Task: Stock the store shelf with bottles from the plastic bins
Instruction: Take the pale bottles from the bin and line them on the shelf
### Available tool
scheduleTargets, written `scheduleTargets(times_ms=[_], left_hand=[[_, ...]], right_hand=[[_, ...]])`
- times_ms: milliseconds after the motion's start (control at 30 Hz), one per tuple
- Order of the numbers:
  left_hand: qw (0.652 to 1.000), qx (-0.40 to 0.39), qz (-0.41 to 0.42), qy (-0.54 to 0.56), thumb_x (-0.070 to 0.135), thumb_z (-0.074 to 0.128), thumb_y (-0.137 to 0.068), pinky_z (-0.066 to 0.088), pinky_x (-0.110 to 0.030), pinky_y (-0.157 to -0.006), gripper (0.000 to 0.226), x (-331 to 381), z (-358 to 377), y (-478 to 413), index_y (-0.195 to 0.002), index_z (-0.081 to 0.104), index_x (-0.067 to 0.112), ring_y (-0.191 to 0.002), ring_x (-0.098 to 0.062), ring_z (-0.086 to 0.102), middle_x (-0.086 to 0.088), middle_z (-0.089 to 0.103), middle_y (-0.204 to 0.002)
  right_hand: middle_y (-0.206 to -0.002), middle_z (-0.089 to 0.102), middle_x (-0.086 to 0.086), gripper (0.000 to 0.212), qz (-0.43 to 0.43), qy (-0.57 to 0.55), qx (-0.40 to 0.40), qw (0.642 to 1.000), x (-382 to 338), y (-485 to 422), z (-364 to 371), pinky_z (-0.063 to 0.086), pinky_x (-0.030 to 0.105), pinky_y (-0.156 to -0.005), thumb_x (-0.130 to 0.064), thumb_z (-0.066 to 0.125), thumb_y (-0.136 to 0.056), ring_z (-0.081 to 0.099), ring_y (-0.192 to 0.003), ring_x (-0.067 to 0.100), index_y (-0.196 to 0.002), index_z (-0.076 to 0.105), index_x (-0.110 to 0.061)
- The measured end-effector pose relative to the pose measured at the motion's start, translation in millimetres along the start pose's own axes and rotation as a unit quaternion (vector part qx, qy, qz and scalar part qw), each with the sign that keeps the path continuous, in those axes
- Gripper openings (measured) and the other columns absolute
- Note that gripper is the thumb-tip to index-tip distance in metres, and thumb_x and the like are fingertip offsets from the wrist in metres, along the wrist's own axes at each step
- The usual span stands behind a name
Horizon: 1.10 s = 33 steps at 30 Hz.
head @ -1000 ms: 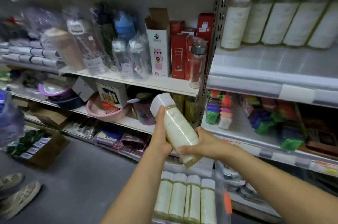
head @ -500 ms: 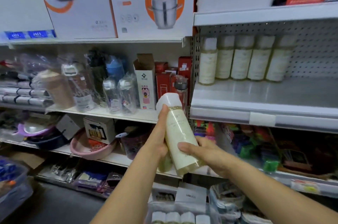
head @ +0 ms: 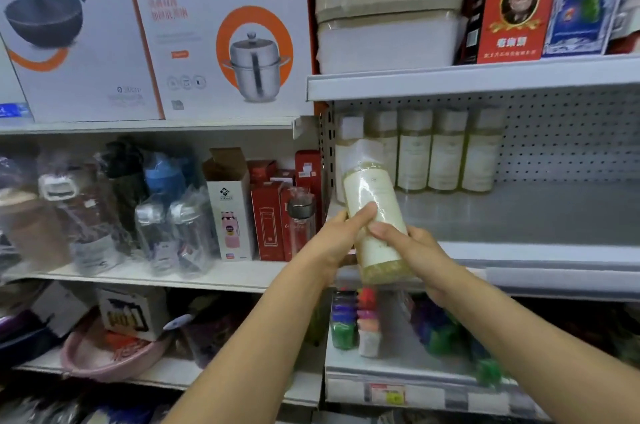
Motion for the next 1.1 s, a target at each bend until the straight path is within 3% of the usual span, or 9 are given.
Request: scheduleTargets(times_ms=[167, 267, 367, 433, 567, 700, 833, 967, 1100], left_hand=[[1.000, -0.014, 0.024, 0.015, 0.041, 0.064, -0.094, 0.057, -0.031, -0.081, 0.056, 14.4, 12.6, -53.1, -0.143, 0.045, 0.019, -0.109, -0.022, 0.067, -0.005, 0.065, -0.127], [0.998, -0.024, 0.051, 0.035, 0.029, 0.067, -0.094, 0.056, -0.032, -0.089, 0.056, 17.4, 15.4, -81.1, -0.144, 0.044, 0.023, -0.111, -0.021, 0.068, -0.005, 0.067, -0.127], [0.995, -0.022, 0.076, 0.054, 0.016, 0.068, -0.094, 0.055, -0.034, -0.094, 0.048, 14.2, 16.7, -104.1, -0.137, 0.051, 0.027, -0.112, -0.020, 0.068, -0.005, 0.069, -0.124], [0.994, -0.020, 0.088, 0.061, 0.011, 0.067, -0.093, 0.052, -0.038, -0.101, 0.045, 9.9, 18.3, -117.2, -0.132, 0.055, 0.029, -0.118, -0.021, 0.065, -0.004, 0.068, -0.126], [0.993, -0.007, 0.114, 0.029, 0.006, 0.070, -0.090, 0.048, -0.042, -0.106, 0.054, 8.8, 21.7, -139.0, -0.135, 0.055, 0.032, -0.122, -0.020, 0.062, 0.002, 0.068, -0.127], [0.992, 0.018, 0.123, 0.020, 0.004, 0.063, -0.094, 0.054, -0.032, -0.097, 0.048, 11.8, 24.3, -158.2, -0.130, 0.056, 0.035, -0.118, -0.019, 0.064, 0.001, 0.069, -0.125], [0.993, 0.069, 0.098, 0.012, 0.012, 0.060, -0.098, 0.053, -0.031, -0.095, 0.040, 2.0, 25.4, -181.1, -0.135, 0.052, 0.026, -0.116, -0.019, 0.064, -0.001, 0.066, -0.127], [0.992, 0.096, 0.077, -0.006, 0.036, 0.065, -0.082, 0.048, -0.041, -0.107, 0.060, -7.3, 25.2, -197.5, -0.138, 0.050, 0.018, -0.118, -0.018, 0.063, -0.002, 0.067, -0.127], [0.993, 0.093, 0.067, -0.011, 0.017, 0.055, -0.093, 0.047, -0.038, -0.108, 0.045, -13.6, 25.3, -210.0, -0.137, 0.050, 0.018, -0.120, -0.017, 0.061, -0.002, 0.066, -0.128]], right_hand=[[-0.109, 0.074, 0.004, 0.084, 0.001, 0.027, -0.022, 0.999, -6.5, -46.9, -32.1, 0.059, 0.035, -0.083, -0.060, 0.083, -0.061, 0.072, -0.098, 0.020, -0.128, 0.056, -0.017], [-0.111, 0.071, 0.003, 0.075, -0.010, 0.038, -0.026, 0.999, -10.8, -72.7, -48.0, 0.056, 0.031, -0.079, -0.045, 0.085, -0.065, 0.069, -0.100, 0.019, -0.127, 0.053, -0.018], [-0.119, 0.070, -0.001, 0.090, -0.016, 0.045, -0.033, 0.998, -5.1, -100.6, -60.4, 0.054, 0.042, -0.095, -0.038, 0.094, -0.055, 0.067, -0.107, 0.019, -0.134, 0.051, -0.025], [-0.119, 0.070, -0.003, 0.083, -0.026, 0.056, -0.027, 0.998, -1.3, -116.8, -67.5, 0.052, 0.045, -0.099, -0.029, 0.093, -0.060, 0.066, -0.109, 0.019, -0.133, 0.053, -0.028], [-0.116, 0.071, -0.007, 0.067, -0.060, 0.072, -0.034, 0.995, 2.7, -141.9, -73.5, 0.054, 0.038, -0.094, -0.016, 0.087, -0.069, 0.066, -0.108, 0.014, -0.126, 0.056, -0.028], [-0.117, 0.068, -0.009, 0.068, -0.077, 0.083, -0.030, 0.993, 6.6, -167.7, -79.4, 0.055, 0.026, -0.084, -0.016, 0.087, -0.071, 0.066, -0.107, 0.010, -0.128, 0.051, -0.026], [-0.120, 0.065, -0.010, 0.078, -0.090, 0.095, -0.013, 0.991, 6.5, -192.8, -81.5, 0.055, 0.026, -0.087, -0.022, 0.091, -0.067, 0.065, -0.106, 0.006, -0.130, 0.044, -0.022], [-0.117, 0.060, -0.003, 0.076, -0.072, 0.138, 0.020, 0.988, 1.5, -213.0, -81.2, 0.051, 0.028, -0.086, -0.016, 0.089, -0.068, 0.060, -0.104, 0.015, -0.127, 0.041, -0.019], [-0.122, 0.060, 0.000, 0.078, -0.056, 0.180, 0.039, 0.981, 3.0, -230.4, -82.6, 0.051, 0.031, -0.084, -0.023, 0.088, -0.069, 0.060, -0.108, 0.019, -0.130, 0.041, -0.018]])
Point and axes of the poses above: each hand's wrist, its own y-axis away from the middle knuckle, its own z-axis out of the palm, x = y × z, the point moved 8 cm from there along -y, towards the middle knuckle
